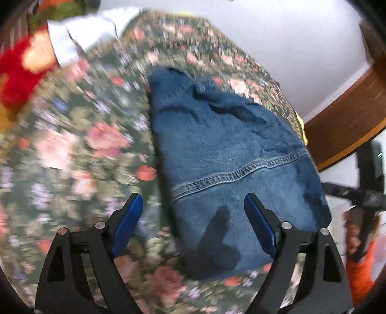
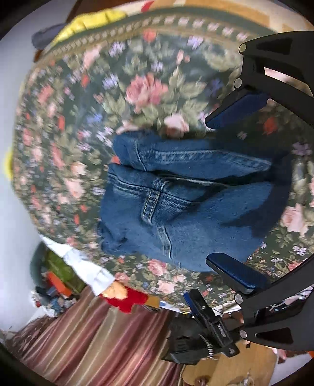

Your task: Fold large clothes

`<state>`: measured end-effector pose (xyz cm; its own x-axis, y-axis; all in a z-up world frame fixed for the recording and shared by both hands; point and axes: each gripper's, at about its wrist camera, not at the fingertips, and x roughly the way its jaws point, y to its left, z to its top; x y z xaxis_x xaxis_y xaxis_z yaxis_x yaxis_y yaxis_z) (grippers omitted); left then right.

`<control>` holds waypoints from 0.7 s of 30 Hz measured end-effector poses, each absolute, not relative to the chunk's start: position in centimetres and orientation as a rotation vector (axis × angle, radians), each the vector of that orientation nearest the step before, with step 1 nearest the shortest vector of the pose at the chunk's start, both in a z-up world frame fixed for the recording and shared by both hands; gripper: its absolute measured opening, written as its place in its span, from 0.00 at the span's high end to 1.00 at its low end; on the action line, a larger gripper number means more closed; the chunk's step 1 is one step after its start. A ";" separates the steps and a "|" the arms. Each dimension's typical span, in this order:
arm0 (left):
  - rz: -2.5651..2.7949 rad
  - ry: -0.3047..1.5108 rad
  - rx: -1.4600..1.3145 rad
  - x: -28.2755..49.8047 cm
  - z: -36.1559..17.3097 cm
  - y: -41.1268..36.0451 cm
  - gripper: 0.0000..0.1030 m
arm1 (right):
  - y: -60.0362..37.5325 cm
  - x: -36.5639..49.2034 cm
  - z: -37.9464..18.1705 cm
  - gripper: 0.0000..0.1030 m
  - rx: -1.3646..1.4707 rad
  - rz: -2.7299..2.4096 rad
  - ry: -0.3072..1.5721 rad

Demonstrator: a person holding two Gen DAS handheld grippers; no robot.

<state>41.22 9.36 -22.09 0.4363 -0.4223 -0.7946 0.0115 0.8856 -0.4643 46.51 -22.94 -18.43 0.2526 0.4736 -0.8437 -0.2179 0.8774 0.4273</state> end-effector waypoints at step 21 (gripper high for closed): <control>-0.410 1.192 -0.661 49.0 -28.7 5.9 0.17 | -20.2 53.6 -26.3 0.12 0.397 0.632 1.387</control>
